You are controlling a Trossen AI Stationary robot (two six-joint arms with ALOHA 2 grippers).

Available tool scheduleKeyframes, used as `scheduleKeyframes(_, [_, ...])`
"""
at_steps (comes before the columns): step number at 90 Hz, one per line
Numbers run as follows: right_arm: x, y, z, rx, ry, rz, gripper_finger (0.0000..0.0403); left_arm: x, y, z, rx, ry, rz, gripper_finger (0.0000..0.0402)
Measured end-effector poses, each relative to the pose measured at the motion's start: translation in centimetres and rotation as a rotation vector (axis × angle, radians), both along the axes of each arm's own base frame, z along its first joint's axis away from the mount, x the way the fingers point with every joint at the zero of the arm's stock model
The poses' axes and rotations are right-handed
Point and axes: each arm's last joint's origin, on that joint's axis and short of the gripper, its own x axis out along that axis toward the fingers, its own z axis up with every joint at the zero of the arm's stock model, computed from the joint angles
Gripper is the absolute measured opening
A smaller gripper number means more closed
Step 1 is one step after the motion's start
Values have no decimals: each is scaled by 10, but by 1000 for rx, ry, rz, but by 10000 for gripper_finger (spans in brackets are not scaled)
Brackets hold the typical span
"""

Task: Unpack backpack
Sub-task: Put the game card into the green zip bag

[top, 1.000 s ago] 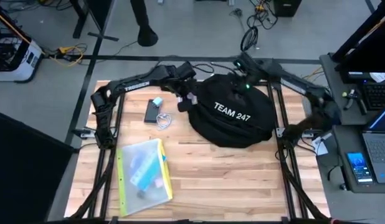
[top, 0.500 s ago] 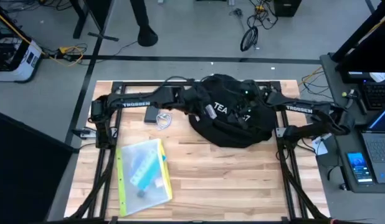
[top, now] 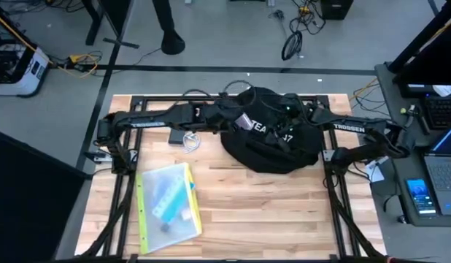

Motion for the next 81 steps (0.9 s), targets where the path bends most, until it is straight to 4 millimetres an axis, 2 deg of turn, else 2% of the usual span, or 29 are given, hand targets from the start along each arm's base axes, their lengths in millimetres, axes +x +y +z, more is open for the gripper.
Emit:
scheduleKeyframes(6, [1,-1,2,10,-10,-19,0,-11,0,10,24,3,1,284])
scheduleKeyframes(14, [3,-2,4,-6,-30,-36,3,-15,1,20,53,-36,5,284])
scheduleKeyframes(22, [4,-4,4,24,-16,-52,25,-20,2,19,57,-1,3,284])
scheduleKeyframes(32, [5,-4,4,62,-6,-70,80,-20,5,18,62,8,7,284])
scheduleKeyframes(45, [6,-5,6,83,-16,-88,179,-20,6,18,64,9,8,284])
scheduleKeyframes(60, [18,-13,8,-16,-82,-228,279,-19,6,20,68,-10,-4,284])
scheduleKeyframes(71, [26,-21,9,-100,-158,-320,322,-19,5,20,46,-22,-11,284])
scheduleKeyframes(81, [36,-27,20,-63,-208,-345,335,-18,5,20,40,-23,-11,284])
